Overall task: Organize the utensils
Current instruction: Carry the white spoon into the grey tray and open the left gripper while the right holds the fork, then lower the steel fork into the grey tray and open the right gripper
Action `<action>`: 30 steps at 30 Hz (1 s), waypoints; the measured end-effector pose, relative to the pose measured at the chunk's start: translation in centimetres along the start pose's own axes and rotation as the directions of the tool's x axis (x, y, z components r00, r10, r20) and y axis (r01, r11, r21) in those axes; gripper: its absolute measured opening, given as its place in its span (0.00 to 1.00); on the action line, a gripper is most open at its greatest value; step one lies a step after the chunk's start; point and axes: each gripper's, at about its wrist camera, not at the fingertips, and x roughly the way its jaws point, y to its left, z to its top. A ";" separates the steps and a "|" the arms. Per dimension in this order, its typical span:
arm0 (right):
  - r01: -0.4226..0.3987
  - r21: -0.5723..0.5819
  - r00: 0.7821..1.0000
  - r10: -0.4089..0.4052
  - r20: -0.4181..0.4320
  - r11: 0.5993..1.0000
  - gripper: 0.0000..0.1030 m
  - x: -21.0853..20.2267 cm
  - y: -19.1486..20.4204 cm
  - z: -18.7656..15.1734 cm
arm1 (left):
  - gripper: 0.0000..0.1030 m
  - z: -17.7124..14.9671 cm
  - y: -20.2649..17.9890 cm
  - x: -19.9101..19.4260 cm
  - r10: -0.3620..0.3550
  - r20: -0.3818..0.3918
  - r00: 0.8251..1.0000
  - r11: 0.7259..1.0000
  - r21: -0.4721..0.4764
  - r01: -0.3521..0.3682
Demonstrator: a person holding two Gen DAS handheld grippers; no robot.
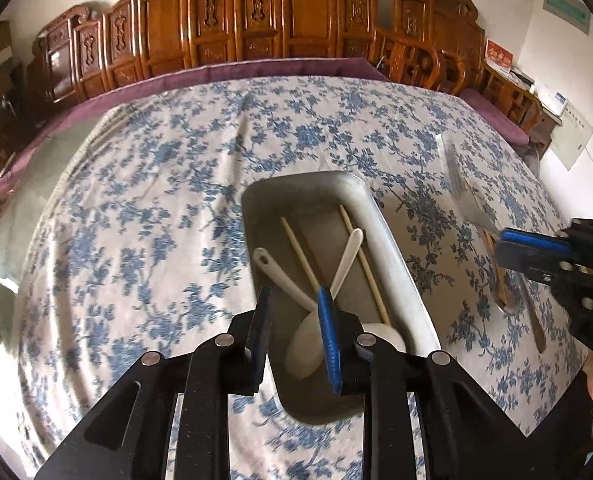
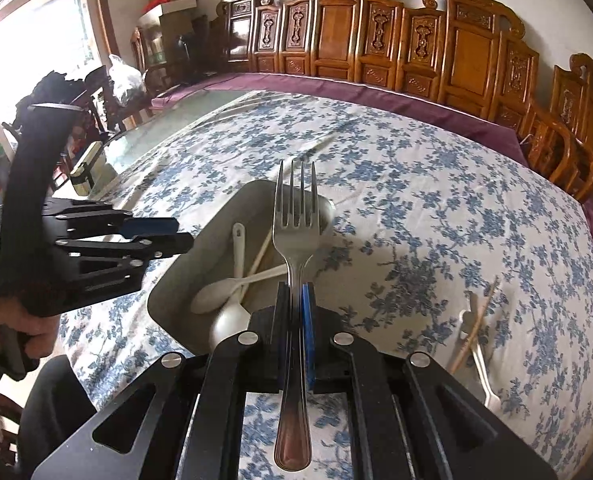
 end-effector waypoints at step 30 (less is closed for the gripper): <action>-0.018 -0.027 0.997 0.016 -0.072 0.999 0.08 8.9 5.8 4.1 | 0.64 -2.1 8.0 -4.2 0.108 0.089 0.990 0.986 -0.135 -0.096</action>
